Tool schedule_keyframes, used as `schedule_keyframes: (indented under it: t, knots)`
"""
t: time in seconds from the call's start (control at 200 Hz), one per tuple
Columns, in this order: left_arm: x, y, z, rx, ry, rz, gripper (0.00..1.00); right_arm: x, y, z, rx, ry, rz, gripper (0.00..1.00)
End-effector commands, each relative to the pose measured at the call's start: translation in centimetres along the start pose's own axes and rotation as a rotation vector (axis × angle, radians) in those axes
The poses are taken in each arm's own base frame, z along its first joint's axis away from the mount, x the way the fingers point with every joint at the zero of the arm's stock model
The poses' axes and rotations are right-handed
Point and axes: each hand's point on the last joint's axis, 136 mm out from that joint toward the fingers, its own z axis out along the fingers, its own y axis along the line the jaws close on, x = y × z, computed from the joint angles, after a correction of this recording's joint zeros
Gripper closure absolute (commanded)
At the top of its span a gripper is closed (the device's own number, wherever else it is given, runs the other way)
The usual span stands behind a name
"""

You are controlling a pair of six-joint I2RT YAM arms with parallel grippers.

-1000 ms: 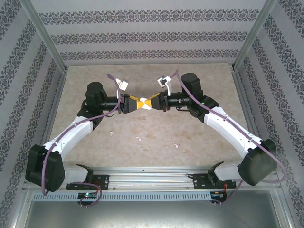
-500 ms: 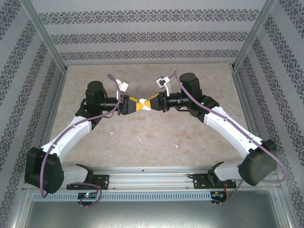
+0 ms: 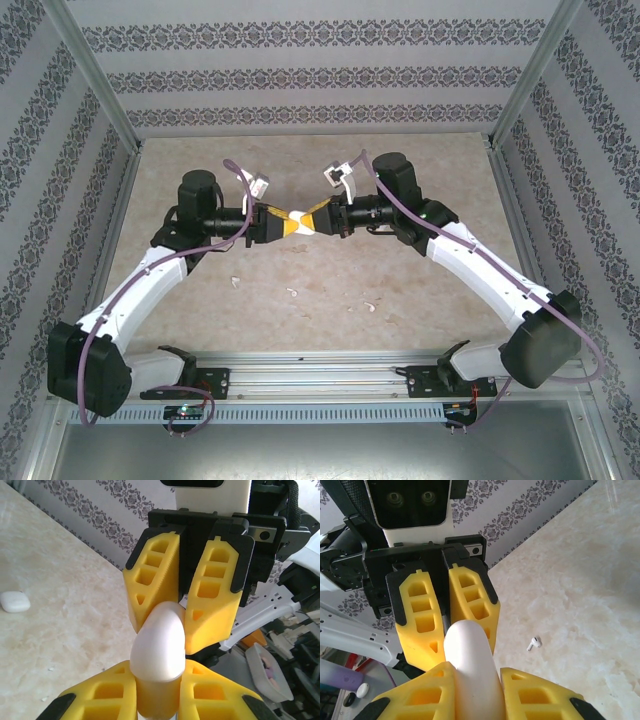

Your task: Insert wireless bluetooth earbuds into charging case

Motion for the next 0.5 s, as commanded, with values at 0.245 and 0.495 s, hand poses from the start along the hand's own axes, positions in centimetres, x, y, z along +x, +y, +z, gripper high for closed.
schedule_keyframes:
  t: [0.245,0.495]
  knots:
    - [1.0,-1.0,-1.0,-0.054,-0.009,0.217,0.97,-1.4,-4.6,0.6,0.039,0.000,0.131,0.62]
    - [1.6,-0.5,-1.4,-0.080,-0.031,0.234,0.98,-2.3,-5.4,1.0,0.044,-0.013,0.163,0.57]
